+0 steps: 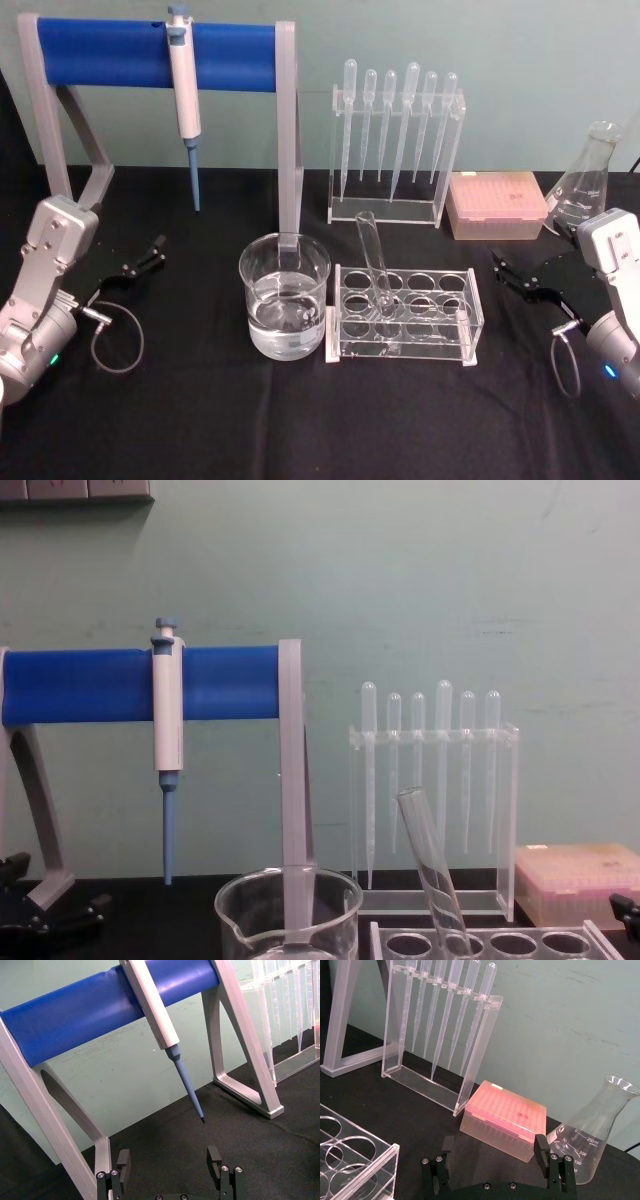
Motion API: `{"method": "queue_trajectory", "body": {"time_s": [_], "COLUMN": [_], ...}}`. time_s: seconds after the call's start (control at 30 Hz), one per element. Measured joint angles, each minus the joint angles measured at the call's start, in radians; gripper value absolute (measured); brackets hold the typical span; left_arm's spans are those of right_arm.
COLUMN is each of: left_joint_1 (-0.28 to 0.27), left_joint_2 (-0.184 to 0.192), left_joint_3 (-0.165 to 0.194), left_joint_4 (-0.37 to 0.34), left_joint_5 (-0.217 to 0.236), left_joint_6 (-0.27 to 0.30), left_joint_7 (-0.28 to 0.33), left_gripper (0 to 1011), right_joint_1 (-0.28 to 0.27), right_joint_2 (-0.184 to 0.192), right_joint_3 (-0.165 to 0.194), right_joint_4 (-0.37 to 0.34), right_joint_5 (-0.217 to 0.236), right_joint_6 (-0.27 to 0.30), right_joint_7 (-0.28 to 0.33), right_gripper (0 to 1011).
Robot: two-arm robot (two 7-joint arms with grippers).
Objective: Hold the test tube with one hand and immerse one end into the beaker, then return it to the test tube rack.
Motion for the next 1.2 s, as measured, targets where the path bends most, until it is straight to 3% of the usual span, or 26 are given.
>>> {"method": "queue_trajectory", "body": {"time_s": [1.07,1.2], "left_joint_1": [0.000,0.000], "left_joint_2": [0.000,0.000], "left_joint_3": [0.000,0.000], "left_joint_4": [0.000,0.000], "left_joint_5": [0.000,0.000], "left_joint_6": [0.000,0.000], "left_joint_7": [0.000,0.000], "left_gripper": [1000,1000], "right_joint_1": [0.000,-0.030], "right_joint_2": [0.000,0.012], "right_joint_3": [0.000,0.019], "right_joint_4": [0.000,-0.034], "right_joint_5": [0.000,-0.001], "right_joint_6": [0.000,-0.003], "right_joint_7": [0.000,0.001], "right_gripper": [1003,1003]}}
